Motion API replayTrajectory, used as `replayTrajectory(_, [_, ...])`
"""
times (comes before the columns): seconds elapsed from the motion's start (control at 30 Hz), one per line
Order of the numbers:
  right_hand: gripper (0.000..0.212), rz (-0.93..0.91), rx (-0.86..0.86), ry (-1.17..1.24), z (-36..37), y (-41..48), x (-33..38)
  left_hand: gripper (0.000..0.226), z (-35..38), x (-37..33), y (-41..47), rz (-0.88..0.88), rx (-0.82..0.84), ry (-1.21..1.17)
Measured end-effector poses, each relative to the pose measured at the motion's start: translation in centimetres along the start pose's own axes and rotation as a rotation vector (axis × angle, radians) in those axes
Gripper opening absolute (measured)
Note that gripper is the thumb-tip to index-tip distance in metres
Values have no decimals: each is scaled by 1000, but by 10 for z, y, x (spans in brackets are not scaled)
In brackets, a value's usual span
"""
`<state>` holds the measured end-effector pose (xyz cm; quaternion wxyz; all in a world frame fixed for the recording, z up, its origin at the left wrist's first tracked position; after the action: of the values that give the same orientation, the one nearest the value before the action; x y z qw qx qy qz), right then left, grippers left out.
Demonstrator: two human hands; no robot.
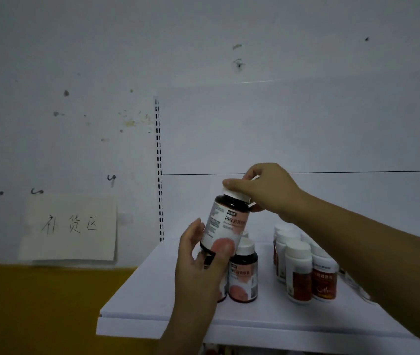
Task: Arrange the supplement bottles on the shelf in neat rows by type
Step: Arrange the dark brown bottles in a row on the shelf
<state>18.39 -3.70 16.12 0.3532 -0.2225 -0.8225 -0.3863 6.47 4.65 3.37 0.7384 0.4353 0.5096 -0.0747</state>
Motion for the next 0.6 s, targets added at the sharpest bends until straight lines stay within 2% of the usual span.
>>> replayTrajectory(0.13, [42, 43, 36, 22, 1, -9, 0, 50, -1, 4, -4, -78, 25, -88])
replayTrajectory(0.27, [53, 64, 175, 19, 3, -15, -1, 53, 1, 0, -13, -274, 100, -489])
replayTrajectory(0.37, [47, 55, 283, 90, 9, -22, -6, 48, 5, -1, -25, -381, 101, -690])
replayTrajectory(0.6, [57, -5, 249, 121, 12, -29, -23, 51, 16, 1, -40, -691, 51, -1049])
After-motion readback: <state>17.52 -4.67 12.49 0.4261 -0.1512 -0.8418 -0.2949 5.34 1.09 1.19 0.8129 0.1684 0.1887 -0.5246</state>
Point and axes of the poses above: each hand's wrist, its own y-axis towards the middle knuckle, its own z-axis out of the palm, x = y × z, the point moved 2 cm from there along y, towards the middle knuckle, and after that the axes turned 3 degrees about x, right-handed, at the moved point
